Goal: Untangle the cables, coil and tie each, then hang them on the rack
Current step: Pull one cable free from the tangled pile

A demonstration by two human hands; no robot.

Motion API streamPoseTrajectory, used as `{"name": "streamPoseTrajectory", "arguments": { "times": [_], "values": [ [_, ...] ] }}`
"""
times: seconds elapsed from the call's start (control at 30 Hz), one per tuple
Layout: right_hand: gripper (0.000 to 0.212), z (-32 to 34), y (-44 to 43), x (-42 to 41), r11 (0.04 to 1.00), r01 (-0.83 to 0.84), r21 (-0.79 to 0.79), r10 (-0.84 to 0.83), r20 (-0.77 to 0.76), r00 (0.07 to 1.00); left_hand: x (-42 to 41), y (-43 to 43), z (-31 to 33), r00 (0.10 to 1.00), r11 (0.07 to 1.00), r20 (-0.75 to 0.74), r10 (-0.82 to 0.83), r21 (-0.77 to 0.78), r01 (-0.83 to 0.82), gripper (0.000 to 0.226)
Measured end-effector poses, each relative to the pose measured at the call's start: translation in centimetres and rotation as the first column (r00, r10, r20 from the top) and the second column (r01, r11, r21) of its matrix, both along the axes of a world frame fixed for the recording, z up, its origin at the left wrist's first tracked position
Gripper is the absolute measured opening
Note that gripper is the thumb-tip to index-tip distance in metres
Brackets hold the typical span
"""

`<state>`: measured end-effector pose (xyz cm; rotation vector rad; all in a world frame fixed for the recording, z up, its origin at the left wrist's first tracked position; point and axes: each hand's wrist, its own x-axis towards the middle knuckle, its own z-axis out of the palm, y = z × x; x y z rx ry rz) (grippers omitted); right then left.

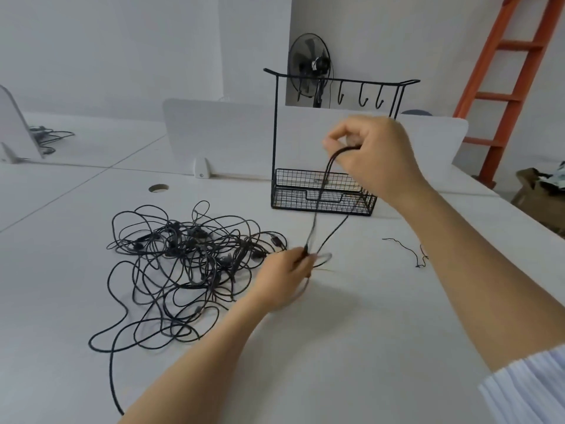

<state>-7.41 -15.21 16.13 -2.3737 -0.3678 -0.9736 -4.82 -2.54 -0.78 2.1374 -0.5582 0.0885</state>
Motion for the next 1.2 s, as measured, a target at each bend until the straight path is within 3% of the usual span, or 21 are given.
{"name": "streamPoseTrajectory", "arguments": {
  "times": [0.03,0.1,0.2,0.27,0.33,0.37,0.4,0.43,0.47,0.5,0.53,0.6,0.67,0.73,0.77,0.83,0.93,1.0,1.07,1.1,1.2],
  "values": [
    [0.007,0.4,-0.3,0.1,0.992,0.098,-0.078,-0.084,0.175,0.981,0.5,0.4,-0.3,0.999,0.999,-0.032,0.039,-0.013,-0.039,0.030],
    [0.008,1.6,-2.0,0.9,0.922,0.345,-0.175,-0.211,0.520,0.828,1.2,1.3,-0.3,0.994,0.995,-0.039,0.099,-0.022,-0.100,0.029],
    [0.007,3.3,-5.6,2.0,0.802,0.581,-0.137,-0.311,0.736,0.602,2.2,2.8,0.3,0.987,0.981,0.026,0.161,-0.111,-0.157,0.016],
    [0.010,3.3,-7.8,2.4,0.785,0.618,-0.057,-0.438,0.655,0.616,2.6,3.7,0.8,0.987,0.947,-0.019,0.160,-0.280,-0.158,0.011],
    [0.016,2.3,-8.5,2.5,0.826,0.555,0.103,-0.555,0.327,0.765,2.7,4.5,1.1,0.981,0.875,-0.142,0.134,-0.447,-0.184,0.017],
    [0.015,1.8,-8.6,2.6,0.849,0.443,0.290,-0.495,0.137,0.858,2.9,4.9,1.2,0.970,0.807,-0.221,0.098,-0.553,-0.207,0.020],
    [0.011,1.2,-8.5,2.6,0.785,0.296,0.544,-0.343,-0.017,0.939,2.9,5.3,1.3,0.952,0.708,-0.305,0.029,-0.666,-0.235,0.022],
    [0.016,0.6,-8.3,2.6,0.594,0.195,0.781,-0.143,-0.136,0.980,3.1,5.6,1.4,0.926,0.601,-0.374,-0.051,-0.752,-0.271,0.023],
    [0.022,-0.1,-8.2,2.7,0.385,0.182,0.905,0.068,-0.224,0.972,3.1,5.8,1.7,0.898,0.506,-0.421,-0.126,-0.806,-0.307,0.022],
    [0.022,-1.1,-8.3,2.9,0.263,0.215,0.940,0.226,-0.277,0.934,3.1,5.9,1.9,0.873,0.446,-0.458,-0.170,-0.825,-0.346,0.022],
    [0.019,-2.1,-8.3,3.0,0.270,0.281,0.921,0.299,-0.357,0.885,3.0,5.8,2.1,0.848,0.388,-0.488,-0.208,-0.837,-0.387,0.021],
    [0.014,-3.5,-8.3,3.0,0.532,0.381,0.756,0.247,-0.569,0.785,2.9,5.9,2.3,0.812,0.286,-0.521,-0.261,-0.846,-0.451,0.024],
    [0.016,-4.2,-8.4,2.7,0.817,0.416,0.400,-0.036,-0.684,0.728,2.9,6.3,2.6,0.822,0.175,-0.491,-0.289,-0.871,-0.459,0.028],
    [0.027,-4.5,-9.0,2.9,0.874,0.487,-0.006,-0.396,-0.590,0.704,2.7,6.5,2.7,0.857,0.124,-0.415,-0.306,-0.910,-0.396,0.014],
    [0.027,-4.5,-9.2,2.9,0.840,0.528,-0.119,-0.507,-0.517,0.689,2.6,6.5,2.7,0.877,0.137,-0.364,-0.313,-0.931,-0.338,0.012],
    [0.021,-4.6,-9.3,3.0,0.819,0.552,-0.153,-0.553,-0.464,0.692,2.4,6.6,2.4,0.893,0.259,-0.286,-0.348,-0.945,-0.201,0.023],
    [0.020,-4.8,-8.6,3.0,0.912,0.393,0.118,-0.265,-0.562,0.783,2.5,6.5,1.9,0.857,0.495,-0.207,-0.472,-0.866,0.064,0.032],
    [0.018,-4.6,-7.7,2.5,0.878,0.288,0.382,-0.017,-0.576,0.817,2.2,5.6,1.8,0.904,0.763,-0.229,-0.361,-0.630,0.146,0.025],
    [0.024,-4.1,-6.9,2.0,0.852,0.206,0.481,0.120,-0.562,0.819,1.7,4.1,1.5,0.980,0.948,-0.185,-0.076,-0.318,0.013,0.015],
    [0.028,-3.7,-6.3,1.7,0.864,0.159,0.477,0.161,-0.563,0.810,1.4,3.4,1.3,0.994,0.979,-0.106,0.008,-0.204,-0.030,0.012],
    [0.039,-2.8,-4.0,0.5,0.931,0.032,0.363,0.201,-0.584,0.787,0.2,1.8,1.0,0.992,0.993,0.063,-0.113,0.026,0.112,0.070]
  ]
}}
